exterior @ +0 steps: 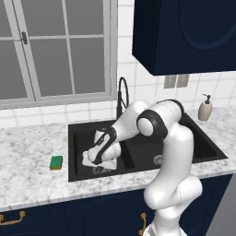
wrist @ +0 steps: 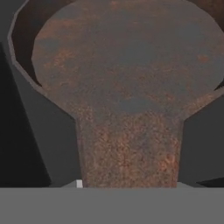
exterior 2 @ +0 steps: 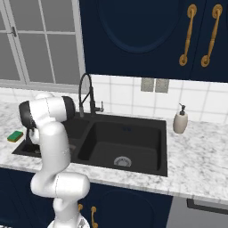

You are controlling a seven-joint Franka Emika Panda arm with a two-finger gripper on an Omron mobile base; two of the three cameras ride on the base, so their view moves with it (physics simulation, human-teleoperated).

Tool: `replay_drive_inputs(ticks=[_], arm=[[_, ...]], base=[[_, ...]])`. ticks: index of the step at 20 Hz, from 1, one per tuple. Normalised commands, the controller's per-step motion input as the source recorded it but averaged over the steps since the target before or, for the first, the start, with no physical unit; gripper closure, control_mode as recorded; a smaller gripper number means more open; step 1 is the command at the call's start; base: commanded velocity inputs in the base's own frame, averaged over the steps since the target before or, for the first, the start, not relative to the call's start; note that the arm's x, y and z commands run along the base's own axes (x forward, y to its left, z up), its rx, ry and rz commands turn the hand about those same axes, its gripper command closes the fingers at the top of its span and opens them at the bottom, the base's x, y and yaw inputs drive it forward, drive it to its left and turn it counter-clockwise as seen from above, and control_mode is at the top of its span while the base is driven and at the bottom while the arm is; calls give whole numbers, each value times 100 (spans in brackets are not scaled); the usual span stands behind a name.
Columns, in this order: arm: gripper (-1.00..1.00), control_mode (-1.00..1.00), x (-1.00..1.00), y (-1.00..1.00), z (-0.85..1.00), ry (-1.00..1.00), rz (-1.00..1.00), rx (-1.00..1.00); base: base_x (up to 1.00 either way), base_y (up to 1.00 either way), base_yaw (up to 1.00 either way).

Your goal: Pick the pan and sponge and place them into the sink. Then turn on the water.

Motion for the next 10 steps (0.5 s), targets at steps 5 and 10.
replay_drive_inputs(ticks=[5, 10], arm=[[-100, -100, 1, 5, -17, 5, 0, 0], [-100, -100, 0, 0, 27, 7, 0, 0]], base=[[0, 0, 0], [0, 0, 0]])
